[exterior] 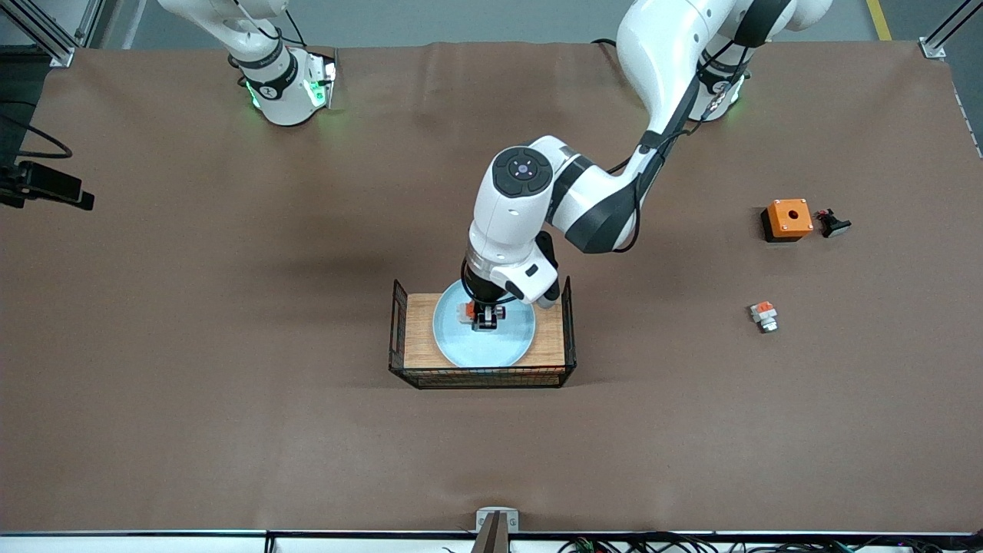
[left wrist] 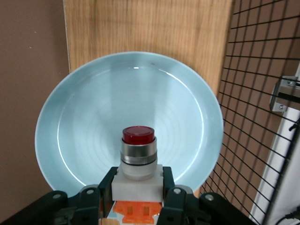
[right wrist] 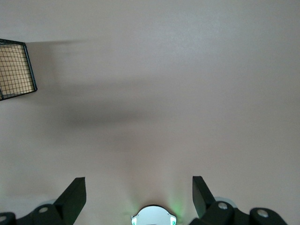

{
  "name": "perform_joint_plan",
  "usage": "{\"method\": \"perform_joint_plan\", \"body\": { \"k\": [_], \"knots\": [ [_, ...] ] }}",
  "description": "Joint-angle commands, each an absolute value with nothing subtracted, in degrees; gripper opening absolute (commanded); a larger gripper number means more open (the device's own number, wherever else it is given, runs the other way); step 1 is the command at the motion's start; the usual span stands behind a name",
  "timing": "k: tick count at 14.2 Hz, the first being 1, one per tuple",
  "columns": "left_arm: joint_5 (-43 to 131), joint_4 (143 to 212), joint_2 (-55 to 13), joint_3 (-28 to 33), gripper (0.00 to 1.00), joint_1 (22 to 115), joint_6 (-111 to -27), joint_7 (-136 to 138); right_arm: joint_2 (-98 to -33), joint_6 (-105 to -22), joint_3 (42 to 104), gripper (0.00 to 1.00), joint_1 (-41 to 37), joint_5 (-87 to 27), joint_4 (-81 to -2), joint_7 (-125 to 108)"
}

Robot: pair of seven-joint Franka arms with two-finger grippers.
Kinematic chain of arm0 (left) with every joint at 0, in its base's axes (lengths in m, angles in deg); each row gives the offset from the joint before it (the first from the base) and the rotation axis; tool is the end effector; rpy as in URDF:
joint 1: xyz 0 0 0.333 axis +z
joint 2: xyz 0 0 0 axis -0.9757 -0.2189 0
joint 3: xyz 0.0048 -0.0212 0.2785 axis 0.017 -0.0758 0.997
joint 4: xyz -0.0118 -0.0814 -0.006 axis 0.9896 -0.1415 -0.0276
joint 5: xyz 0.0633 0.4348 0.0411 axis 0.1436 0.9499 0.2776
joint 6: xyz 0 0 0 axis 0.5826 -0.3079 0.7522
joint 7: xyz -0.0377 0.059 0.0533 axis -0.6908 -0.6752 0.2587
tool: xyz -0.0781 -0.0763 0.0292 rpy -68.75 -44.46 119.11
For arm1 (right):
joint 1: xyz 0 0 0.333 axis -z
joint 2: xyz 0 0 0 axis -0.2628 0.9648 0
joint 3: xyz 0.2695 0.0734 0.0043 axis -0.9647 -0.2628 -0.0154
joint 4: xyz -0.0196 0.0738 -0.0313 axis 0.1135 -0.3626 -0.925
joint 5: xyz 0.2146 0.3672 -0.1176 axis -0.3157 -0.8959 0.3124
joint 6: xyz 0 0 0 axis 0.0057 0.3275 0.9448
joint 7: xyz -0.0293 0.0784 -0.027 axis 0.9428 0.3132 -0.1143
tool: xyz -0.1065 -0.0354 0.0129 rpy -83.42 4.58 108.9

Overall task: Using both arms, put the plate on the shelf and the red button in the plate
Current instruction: 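Open the left gripper to release the button on the plate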

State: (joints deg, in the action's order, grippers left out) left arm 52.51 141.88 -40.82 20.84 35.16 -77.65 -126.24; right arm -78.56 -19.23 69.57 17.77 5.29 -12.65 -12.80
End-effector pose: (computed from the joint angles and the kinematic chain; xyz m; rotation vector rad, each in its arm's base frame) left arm 0.5996 -0.5442 0.3237 1.9818 2.0513 -0.0006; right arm 0.6139 -0.0408 0.6171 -3.0960 0.0908 0.2549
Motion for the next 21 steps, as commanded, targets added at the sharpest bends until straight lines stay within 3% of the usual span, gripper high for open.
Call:
{"method": "perform_joint_plan", "body": {
  "k": [1, 5, 11, 12, 13, 14, 16, 21],
  "knots": [
    [53.97, 139.92, -42.56, 21.8, 0.31, 34.55, -76.51, -125.1, -84.35, -23.54, 68.83, 1.0, 18.23, 4.84, -20.82, -12.51],
    [54.06, 139.92, -43.35, 22.15, 0.31, 34.73, -76.6, -123.6, -90.08, -29.17, 69.09, 1.0, 16.04, 5.81, -28.57, -12.42],
    [54.23, 140.01, -43.97, 22.16, 0.32, 34.82, -76.6, -122.64, -90.44, -30.67, 73.12, 1.0, 13.13, 6.78, -28.84, -12.42],
    [54.23, 140.01, -43.97, 22.16, 0.39, 34.9, -76.6, -122.55, -90.52, -30.67, 73.92, 1.0, 12.87, 6.69, -29.02, -12.25],
    [54.23, 140.01, -43.88, 22.16, 0.53, 34.9, -76.6, -122.2, -90.52, -30.76, 74.71, 1.0, 12.43, 6.52, -29.02, -12.16],
    [54.15, 140.01, -43.71, 22.16, 0.76, 34.99, -76.6, -121.59, -90.52, -30.85, 74.72, 1.0, 12.43, 6.52, -29.02, -12.07],
    [54.23, 140.01, -43.1, 22.16, 0.96, 35.17, -76.51, -121.41, -90.87, -30.85, 74.72, 1.0, 12.25, 6.52, -29.11, -12.07],
    [54.23, 139.92, -38.89, 21.98, 0.99, 36.31, -69.76, -121.06, -94.2, -33.74, 74.72, 1.0, 12.34, 6.43, -33.93, -12.07]
  ]
}}
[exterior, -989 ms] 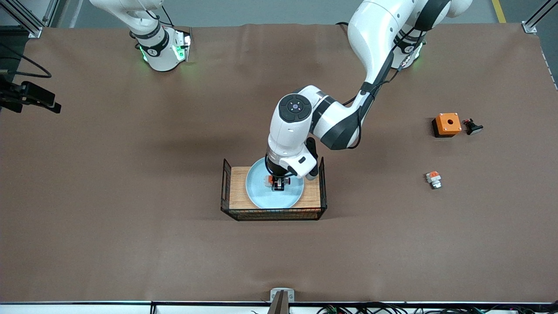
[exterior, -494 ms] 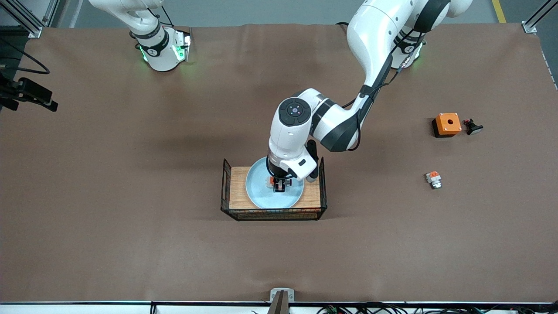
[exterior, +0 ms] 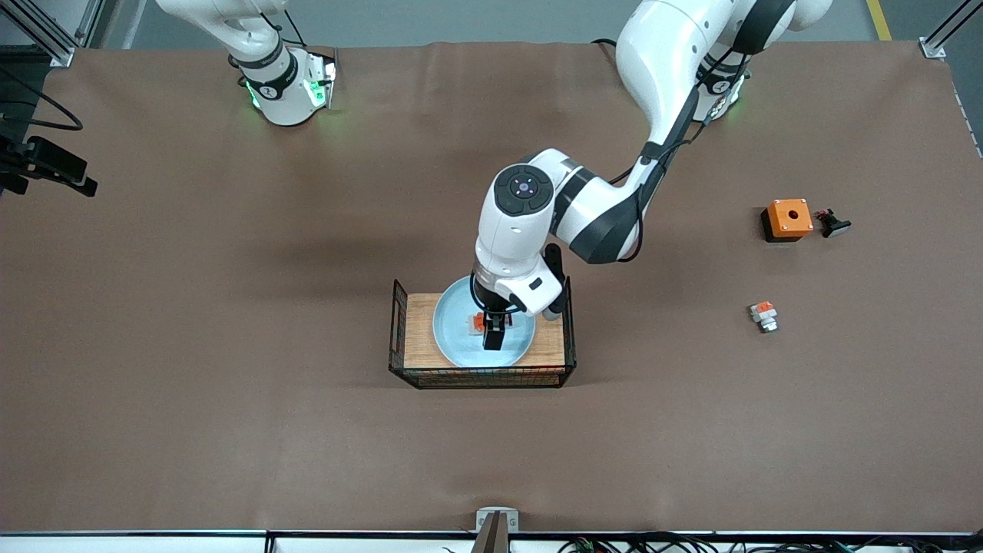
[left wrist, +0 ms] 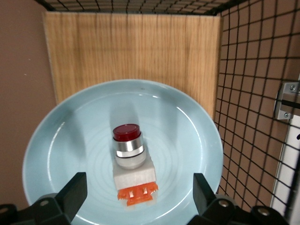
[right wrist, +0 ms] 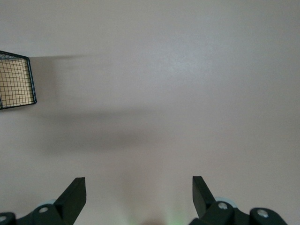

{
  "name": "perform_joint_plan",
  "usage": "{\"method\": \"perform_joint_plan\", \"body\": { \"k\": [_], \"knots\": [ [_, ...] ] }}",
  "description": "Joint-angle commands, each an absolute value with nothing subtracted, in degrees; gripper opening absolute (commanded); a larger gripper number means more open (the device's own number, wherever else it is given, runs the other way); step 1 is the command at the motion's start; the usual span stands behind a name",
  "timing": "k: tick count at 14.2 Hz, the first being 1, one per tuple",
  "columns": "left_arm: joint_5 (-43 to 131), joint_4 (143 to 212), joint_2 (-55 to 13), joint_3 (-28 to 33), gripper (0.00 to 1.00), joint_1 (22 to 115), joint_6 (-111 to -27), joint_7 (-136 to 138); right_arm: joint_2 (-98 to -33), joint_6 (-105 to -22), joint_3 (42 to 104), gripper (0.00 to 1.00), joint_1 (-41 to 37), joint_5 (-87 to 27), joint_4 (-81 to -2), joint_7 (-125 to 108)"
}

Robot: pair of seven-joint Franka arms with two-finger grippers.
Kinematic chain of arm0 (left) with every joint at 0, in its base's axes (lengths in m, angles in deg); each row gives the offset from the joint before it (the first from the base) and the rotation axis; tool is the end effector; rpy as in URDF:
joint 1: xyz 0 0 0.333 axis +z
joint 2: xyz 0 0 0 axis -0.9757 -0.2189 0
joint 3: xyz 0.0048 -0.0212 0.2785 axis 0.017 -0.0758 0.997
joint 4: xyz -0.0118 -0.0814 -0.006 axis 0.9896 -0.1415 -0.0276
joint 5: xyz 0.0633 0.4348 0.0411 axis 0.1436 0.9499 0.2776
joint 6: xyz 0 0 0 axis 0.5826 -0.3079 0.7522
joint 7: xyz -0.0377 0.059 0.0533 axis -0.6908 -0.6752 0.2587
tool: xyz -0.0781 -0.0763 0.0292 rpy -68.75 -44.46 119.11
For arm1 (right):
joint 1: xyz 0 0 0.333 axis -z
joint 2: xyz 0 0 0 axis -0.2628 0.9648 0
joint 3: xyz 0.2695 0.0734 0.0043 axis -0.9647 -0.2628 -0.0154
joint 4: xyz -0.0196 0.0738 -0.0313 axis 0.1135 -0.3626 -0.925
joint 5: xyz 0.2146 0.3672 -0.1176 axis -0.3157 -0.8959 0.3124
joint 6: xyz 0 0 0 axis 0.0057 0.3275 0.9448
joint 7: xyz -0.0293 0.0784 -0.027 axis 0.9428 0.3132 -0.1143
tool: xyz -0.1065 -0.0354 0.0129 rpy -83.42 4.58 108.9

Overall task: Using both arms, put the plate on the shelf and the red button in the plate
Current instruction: 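Open the left gripper to release the button on the plate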

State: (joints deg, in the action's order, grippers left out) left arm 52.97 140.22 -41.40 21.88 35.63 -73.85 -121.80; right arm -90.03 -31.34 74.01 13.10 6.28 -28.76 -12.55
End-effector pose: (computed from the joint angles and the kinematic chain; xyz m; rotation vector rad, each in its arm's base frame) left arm 0.6099 -0.5303 0.3240 2.0796 2.0229 0.0435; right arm 0.5862 -0.0414 0.6140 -3.1204 0.0886 0.0539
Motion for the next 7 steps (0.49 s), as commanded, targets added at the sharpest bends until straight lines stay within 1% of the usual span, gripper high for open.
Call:
{"method": "perform_joint_plan", "body": {
  "k": [1, 3, 7],
  "knots": [
    [54.15, 140.0, -37.83, 21.81, 0.99, 37.01, -67.65, -118.97, -94.82, -34.27, 74.72, 1.0, 12.51, 6.43, -34.81, -12.07],
    [53.36, 140.35, -33.63, 21.89, 0.99, 37.71, -65.71, -113.87, -94.83, -34.28, 74.72, 1.0, 12.78, 6.34, -34.82, -12.07],
    [51.78, 141.15, -27.29, 21.54, 0.99, 42.01, -55.27, -100.09, -94.83, -34.45, 74.72, 1.0, 12.86, 6.25, -34.47, -12.07]
  ]
}}
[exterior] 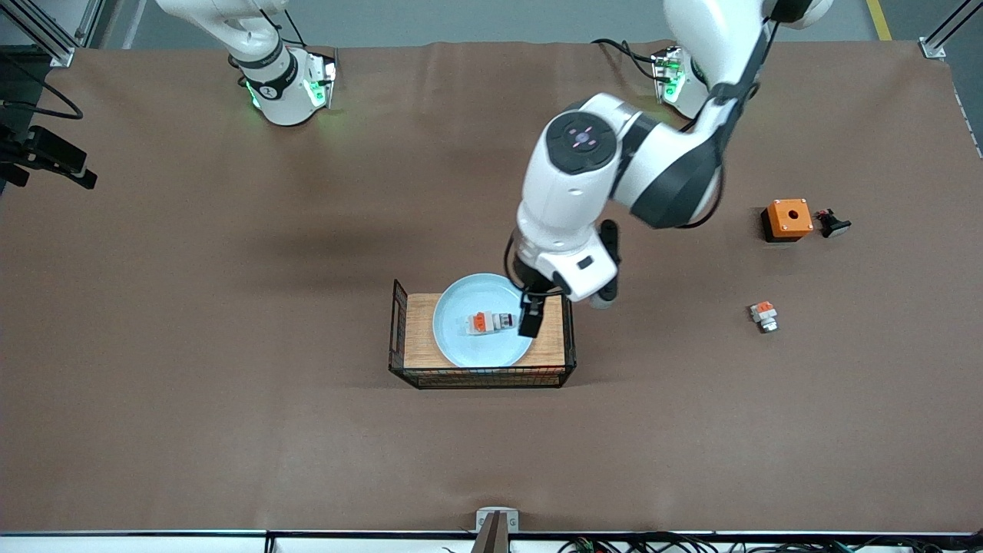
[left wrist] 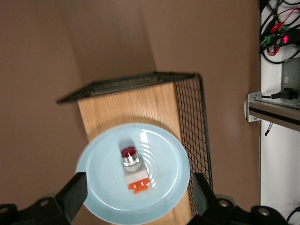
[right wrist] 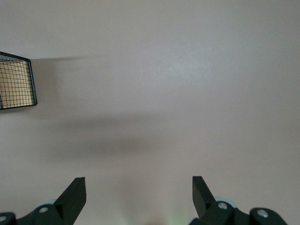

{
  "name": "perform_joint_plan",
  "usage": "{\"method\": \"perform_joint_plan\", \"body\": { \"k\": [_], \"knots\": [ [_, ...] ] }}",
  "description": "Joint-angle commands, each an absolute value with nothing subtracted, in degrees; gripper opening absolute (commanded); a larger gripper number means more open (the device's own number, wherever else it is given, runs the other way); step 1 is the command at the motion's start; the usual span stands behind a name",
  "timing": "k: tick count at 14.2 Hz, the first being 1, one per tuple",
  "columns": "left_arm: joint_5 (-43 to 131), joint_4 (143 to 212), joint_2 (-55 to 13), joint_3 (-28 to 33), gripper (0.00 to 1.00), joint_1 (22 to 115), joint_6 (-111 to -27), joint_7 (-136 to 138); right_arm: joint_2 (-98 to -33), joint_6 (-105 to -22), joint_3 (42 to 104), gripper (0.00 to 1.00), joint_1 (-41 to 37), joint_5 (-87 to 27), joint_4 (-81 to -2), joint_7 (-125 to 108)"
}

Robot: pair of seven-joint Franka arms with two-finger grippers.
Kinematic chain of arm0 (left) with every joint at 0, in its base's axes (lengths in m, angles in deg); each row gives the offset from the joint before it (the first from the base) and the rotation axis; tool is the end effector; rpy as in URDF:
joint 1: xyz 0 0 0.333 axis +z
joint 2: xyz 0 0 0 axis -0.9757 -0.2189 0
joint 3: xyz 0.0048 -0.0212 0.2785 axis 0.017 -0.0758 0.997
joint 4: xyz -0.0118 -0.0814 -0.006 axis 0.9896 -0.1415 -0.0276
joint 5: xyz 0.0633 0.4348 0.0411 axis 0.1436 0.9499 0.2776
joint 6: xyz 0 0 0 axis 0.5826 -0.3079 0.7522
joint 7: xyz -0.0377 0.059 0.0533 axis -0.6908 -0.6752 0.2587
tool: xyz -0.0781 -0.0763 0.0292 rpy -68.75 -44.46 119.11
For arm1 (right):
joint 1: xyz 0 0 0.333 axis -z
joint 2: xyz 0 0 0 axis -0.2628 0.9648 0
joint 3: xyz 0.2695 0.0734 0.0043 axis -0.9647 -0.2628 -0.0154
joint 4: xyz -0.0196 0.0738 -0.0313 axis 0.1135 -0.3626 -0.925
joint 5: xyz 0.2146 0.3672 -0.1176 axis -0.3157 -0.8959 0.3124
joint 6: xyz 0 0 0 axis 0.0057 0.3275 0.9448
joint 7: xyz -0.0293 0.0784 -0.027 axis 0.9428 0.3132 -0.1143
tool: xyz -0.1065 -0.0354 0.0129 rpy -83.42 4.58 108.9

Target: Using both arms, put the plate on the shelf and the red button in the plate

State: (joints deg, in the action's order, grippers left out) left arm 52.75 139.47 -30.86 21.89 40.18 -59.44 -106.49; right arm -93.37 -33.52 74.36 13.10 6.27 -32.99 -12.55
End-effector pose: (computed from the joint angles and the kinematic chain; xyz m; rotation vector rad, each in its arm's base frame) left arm 0.6246 -0.4614 0.4497 2.3035 1.8595 0.0757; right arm 0.5738 -0.0458 0.6131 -3.1143 0.0981 0.0188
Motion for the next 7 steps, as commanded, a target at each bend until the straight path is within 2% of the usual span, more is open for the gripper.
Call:
{"method": "perform_joint_plan", "body": {
  "k": [1, 4, 7],
  "knots": [
    [51.77, 141.23, -25.88, 21.54, 0.99, 43.15, -52.28, -95.26, -94.83, -34.28, 74.63, 1.0, 12.86, 6.25, -34.56, -12.07],
    [48.97, 143.77, -20.53, 21.45, 0.99, 48.07, -45.24, -77.87, -94.92, -33.84, 74.37, 1.0, 13.56, 6.25, -34.65, -12.16],
    [48.44, 152.1, -13.24, 21.45, 0.99, 52.47, -43.55, -60.64, -94.92, -33.75, 74.19, 1.0, 13.83, 6.25, -34.73, -12.07]
  ]
}}
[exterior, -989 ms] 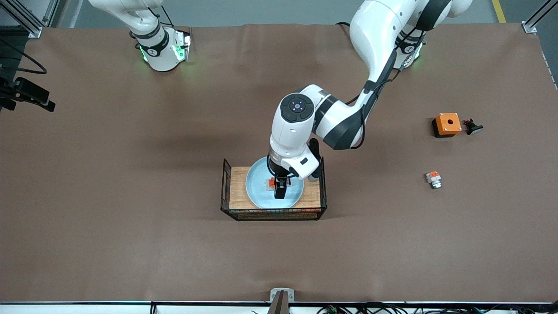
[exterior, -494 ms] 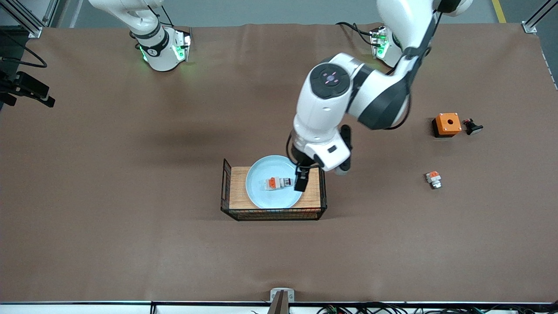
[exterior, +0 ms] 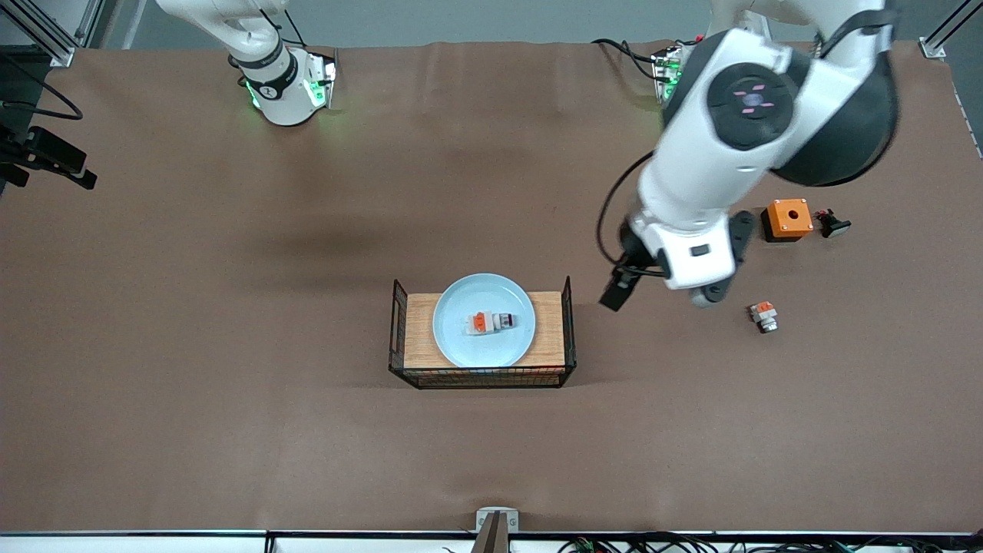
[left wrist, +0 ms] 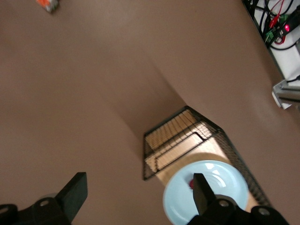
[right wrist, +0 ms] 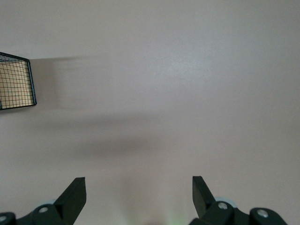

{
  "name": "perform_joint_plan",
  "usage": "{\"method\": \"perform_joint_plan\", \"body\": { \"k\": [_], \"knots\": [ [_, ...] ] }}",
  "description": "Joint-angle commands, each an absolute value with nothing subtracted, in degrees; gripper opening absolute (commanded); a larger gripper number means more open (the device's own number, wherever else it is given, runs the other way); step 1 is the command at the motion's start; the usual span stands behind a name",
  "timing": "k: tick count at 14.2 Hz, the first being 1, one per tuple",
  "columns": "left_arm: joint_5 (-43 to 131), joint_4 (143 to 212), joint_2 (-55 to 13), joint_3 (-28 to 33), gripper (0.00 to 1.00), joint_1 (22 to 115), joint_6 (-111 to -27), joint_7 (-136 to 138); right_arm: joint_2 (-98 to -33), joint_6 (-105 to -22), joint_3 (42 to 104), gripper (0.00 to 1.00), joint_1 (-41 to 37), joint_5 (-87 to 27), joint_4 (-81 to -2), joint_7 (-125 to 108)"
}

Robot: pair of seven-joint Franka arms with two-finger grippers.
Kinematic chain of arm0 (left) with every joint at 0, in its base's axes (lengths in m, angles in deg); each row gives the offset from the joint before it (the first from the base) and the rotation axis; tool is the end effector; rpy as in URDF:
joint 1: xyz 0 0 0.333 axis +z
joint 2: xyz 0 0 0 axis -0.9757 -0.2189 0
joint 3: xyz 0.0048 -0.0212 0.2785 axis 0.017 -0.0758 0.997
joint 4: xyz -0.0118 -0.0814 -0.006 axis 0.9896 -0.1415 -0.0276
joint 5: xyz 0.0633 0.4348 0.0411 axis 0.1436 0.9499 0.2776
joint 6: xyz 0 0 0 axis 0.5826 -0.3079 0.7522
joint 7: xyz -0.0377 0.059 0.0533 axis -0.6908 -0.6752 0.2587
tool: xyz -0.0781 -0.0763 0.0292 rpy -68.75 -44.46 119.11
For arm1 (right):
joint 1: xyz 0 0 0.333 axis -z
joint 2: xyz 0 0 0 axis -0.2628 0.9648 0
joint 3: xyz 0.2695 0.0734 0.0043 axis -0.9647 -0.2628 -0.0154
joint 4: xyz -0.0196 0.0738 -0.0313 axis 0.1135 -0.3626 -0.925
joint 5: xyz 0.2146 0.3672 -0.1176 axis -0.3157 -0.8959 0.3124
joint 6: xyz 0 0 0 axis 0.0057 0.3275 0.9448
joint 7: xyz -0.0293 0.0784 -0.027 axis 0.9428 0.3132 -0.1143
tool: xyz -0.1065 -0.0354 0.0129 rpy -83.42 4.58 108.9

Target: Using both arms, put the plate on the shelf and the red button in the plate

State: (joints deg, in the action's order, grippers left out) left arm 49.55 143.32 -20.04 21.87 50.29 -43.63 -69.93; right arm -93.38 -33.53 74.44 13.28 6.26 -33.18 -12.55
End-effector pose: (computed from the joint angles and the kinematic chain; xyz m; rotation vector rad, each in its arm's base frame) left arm 0.6389 -0.3228 0.5274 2.7755 1.3375 -0.0363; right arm 0.5735 -0.0484 0.6115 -3.1136 0.1052 0.0233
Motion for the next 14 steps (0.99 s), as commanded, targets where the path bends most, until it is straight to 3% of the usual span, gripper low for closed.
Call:
{"method": "perform_joint_plan", "body": {
  "k": [1, 6, 14],
  "knots": [
    [48.43, 155.61, -10.43, 21.45, 0.99, 53.88, -43.55, -54.76, -95.09, -33.57, 74.19, 1.0, 13.83, 6.25, -34.91, -12.07],
    [48.69, 169.16, 0.05, 21.54, 0.99, 61.79, -44.16, -30.21, -95.09, -33.75, 72.18, 1.0, 15.93, 6.25, -34.91, -12.07],
    [49.22, 186.75, 11.74, 21.72, 0.99, 69.88, -54.61, -11.47, -95.18, -33.92, 72.25, 1.0, 14.8, 6.25, -34.91, -12.07]
  ]
}}
